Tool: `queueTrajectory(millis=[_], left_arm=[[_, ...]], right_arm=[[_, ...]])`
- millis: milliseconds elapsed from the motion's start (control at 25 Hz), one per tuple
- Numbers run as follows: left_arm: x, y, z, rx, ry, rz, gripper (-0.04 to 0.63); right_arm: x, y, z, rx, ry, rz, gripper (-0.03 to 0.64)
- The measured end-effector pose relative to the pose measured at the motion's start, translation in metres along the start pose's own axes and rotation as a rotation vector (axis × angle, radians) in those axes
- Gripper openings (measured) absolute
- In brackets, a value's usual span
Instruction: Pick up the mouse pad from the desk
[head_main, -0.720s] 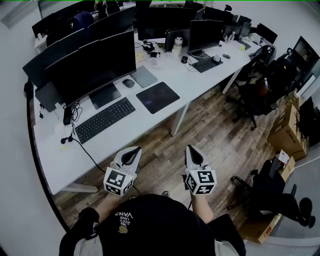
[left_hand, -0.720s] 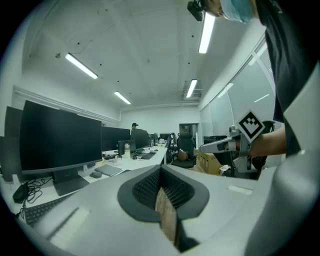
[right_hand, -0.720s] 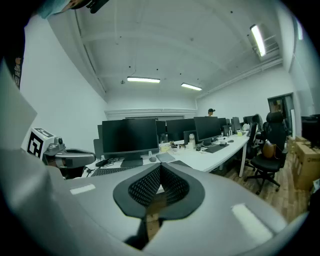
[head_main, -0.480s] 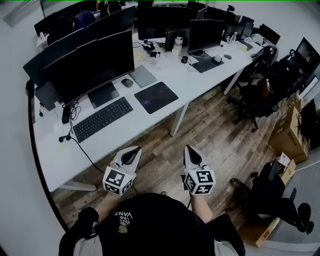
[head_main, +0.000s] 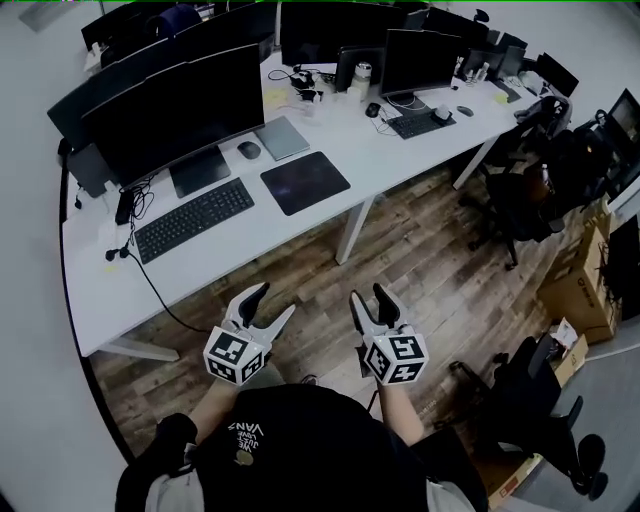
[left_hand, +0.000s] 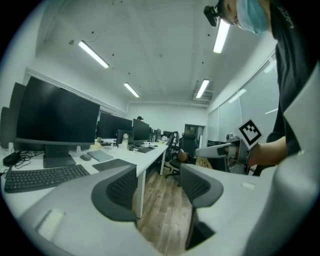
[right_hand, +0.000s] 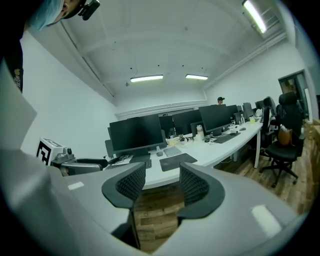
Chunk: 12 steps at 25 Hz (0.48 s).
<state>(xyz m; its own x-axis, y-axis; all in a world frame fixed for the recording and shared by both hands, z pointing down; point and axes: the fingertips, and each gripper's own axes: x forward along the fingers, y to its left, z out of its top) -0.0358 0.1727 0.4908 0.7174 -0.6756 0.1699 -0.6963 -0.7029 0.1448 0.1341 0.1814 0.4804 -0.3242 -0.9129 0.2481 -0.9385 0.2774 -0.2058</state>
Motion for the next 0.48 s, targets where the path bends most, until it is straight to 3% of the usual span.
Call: queueTrajectory(millis=[200, 480], left_arm=[[-0.002, 0.001, -0.012, -0.017, 0.050, 0.040, 0.252], [0.025, 0.039, -0.010, -0.042, 0.055, 0.079, 0.252]], right_arm=[[0.005, -0.016, -0.005, 0.040, 0.019, 0.004, 0.201], [0.031, -0.036, -0.004, 0.054, 0.033, -0.026, 0.201]])
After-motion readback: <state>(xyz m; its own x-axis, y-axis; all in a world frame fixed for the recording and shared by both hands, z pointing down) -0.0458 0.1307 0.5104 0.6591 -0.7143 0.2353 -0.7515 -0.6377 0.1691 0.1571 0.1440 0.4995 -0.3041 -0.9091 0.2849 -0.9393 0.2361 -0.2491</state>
